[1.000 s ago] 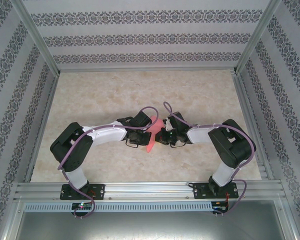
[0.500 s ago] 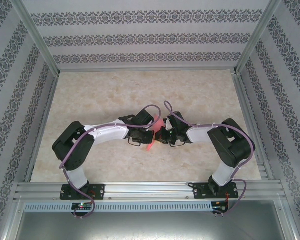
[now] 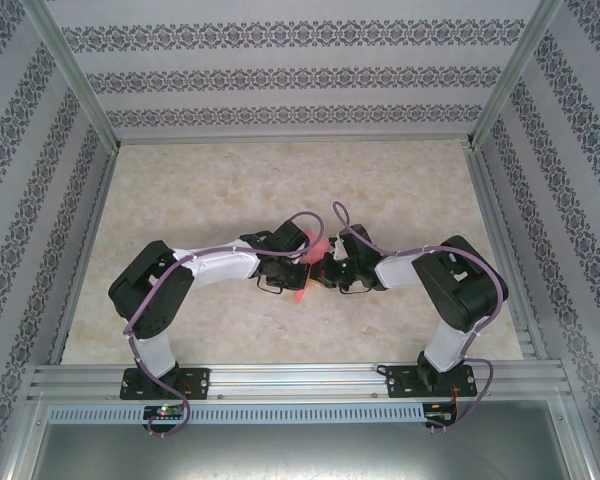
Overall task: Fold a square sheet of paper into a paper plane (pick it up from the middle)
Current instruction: Fold the wing for the fifth time at the center of the table.
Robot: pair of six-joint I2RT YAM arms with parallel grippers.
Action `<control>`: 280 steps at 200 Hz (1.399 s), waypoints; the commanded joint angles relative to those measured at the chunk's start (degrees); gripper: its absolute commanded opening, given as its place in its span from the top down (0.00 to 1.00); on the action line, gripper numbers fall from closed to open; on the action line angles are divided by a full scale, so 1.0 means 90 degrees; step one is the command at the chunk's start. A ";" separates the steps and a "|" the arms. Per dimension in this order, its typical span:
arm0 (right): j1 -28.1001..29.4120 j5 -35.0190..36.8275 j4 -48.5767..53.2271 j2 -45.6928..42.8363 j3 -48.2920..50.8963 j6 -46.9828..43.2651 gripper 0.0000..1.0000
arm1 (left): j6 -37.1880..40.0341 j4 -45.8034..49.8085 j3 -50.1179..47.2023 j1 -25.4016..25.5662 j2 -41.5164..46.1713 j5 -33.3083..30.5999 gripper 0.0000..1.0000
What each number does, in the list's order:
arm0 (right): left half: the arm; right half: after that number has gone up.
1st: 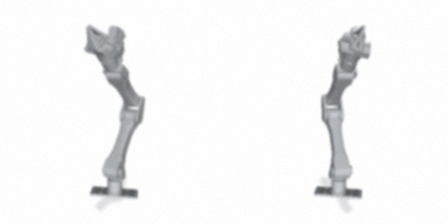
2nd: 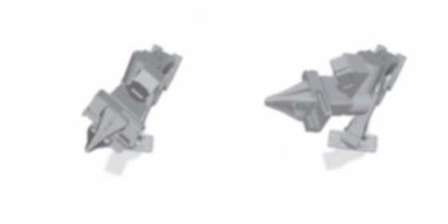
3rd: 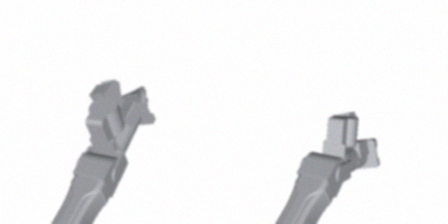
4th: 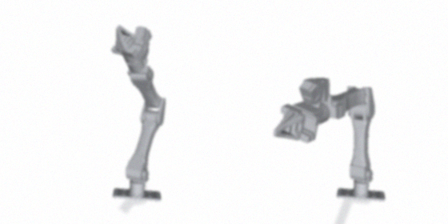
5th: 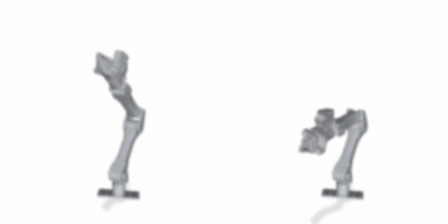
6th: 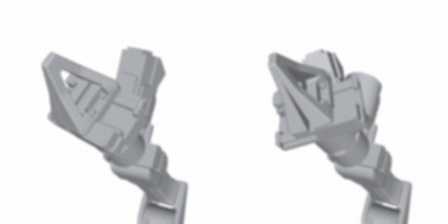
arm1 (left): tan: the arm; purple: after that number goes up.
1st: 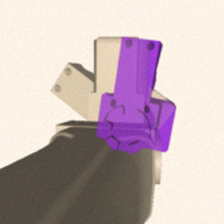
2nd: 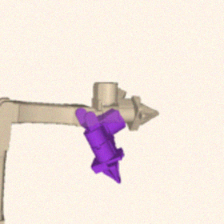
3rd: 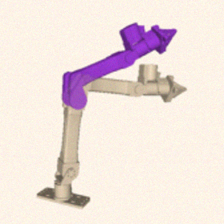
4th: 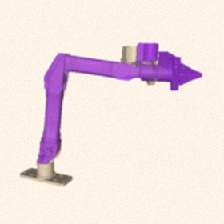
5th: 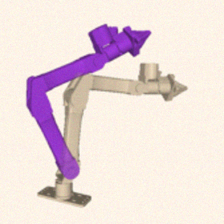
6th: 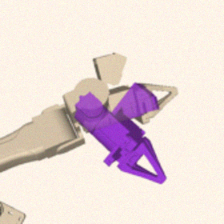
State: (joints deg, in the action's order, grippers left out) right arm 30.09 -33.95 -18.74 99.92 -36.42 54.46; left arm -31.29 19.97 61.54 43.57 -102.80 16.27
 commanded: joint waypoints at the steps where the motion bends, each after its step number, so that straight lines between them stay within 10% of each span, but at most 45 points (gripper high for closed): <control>1: -0.0066 0.0057 -0.0133 0.0217 0.0193 0.0177 1.00 | 0.0040 -0.0227 0.0157 0.0110 -0.0158 0.0098 0.95; 202: -0.0790 -0.0340 -0.0469 -0.0701 0.0497 0.0271 0.90 | 0.0238 -0.0669 -0.0255 -0.0017 -0.0283 0.0256 0.77; 280: -0.0832 -0.0591 -0.0442 -0.0725 0.0392 0.0068 0.69 | 0.0306 -0.0684 -0.0324 -0.0096 -0.0257 0.0283 0.76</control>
State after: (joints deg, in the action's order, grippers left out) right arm 22.61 -37.39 -22.37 93.78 -32.21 56.62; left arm -30.13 13.56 59.83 43.38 -105.08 18.94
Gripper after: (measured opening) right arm 0.294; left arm 0.239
